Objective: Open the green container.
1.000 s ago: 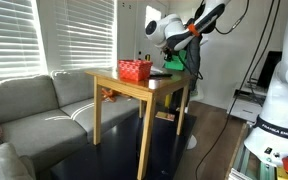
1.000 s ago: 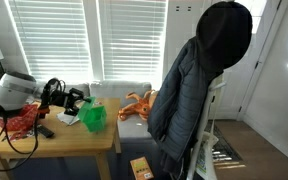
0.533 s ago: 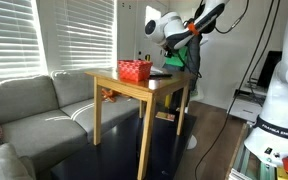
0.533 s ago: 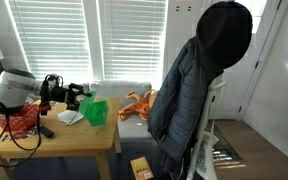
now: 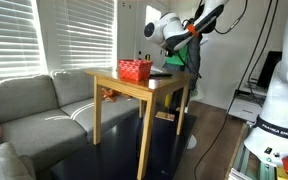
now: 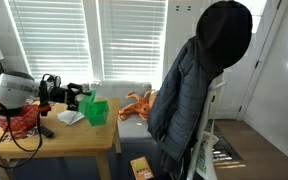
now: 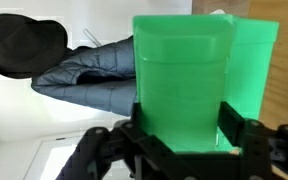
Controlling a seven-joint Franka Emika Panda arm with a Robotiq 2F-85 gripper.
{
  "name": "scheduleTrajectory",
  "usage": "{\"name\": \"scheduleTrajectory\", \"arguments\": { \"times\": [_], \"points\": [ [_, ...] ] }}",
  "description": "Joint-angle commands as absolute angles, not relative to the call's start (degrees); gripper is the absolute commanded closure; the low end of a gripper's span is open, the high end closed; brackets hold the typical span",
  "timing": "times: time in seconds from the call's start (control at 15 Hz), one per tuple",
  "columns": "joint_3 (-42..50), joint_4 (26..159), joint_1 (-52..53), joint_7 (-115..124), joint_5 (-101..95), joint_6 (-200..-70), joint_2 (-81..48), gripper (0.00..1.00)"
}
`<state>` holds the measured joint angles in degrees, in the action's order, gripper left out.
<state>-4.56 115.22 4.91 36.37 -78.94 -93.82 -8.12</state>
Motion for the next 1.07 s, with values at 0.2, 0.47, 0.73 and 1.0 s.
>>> {"name": "scheduleTrajectory", "arguments": {
  "times": [0.2, 0.47, 0.73, 1.0],
  "points": [
    [-4.69, 114.35, 5.95, 37.38, -82.40, -89.64, -10.36, 0.50],
    [-4.94, 115.15, 5.27, 36.30, -79.77, -92.79, -9.33, 0.25],
    [-5.03, 114.93, 5.55, 36.22, -80.54, -91.83, -10.03, 0.50],
    [-5.49, 112.89, 6.44, 39.17, -81.22, -90.72, -14.06, 0.50]
  ]
}}
